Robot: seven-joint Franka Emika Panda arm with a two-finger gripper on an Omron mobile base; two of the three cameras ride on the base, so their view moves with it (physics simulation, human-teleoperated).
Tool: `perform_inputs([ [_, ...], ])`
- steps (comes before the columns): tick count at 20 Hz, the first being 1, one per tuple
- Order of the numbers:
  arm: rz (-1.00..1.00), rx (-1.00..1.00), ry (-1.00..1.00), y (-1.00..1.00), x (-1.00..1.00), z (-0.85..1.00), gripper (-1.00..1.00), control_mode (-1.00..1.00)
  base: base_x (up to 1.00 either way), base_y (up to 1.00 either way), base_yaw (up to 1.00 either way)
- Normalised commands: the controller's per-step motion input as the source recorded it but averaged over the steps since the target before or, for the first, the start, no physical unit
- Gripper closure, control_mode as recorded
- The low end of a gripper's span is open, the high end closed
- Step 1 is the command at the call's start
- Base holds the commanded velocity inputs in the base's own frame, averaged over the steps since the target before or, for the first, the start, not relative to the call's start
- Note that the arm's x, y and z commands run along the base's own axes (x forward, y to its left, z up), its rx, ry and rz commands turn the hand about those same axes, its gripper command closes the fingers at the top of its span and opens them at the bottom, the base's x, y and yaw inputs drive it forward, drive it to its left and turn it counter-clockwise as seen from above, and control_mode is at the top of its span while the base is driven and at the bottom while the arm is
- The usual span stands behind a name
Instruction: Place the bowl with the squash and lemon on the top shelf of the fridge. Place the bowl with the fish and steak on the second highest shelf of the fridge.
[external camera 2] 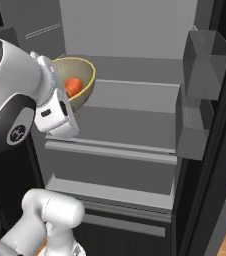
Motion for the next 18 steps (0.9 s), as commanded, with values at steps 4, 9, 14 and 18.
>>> perform_inputs([
  [4,-0.07,0.00,-0.12,-0.02,0.98,0.07,1.00,-1.00,0.00,0.00,0.00],
  [9,-0.10,0.00,-0.07,-0.02,1.00,0.00,1.00,-1.00,0.00,0.00,0.00],
  [14,-0.08,0.00,-0.03,-0.05,1.00,0.03,1.00,-1.00,0.00,0.00,0.00],
  [18,-0.02,0.04,0.00,-0.16,1.00,0.05,1.00,-1.00,0.00,0.00,0.00],
])
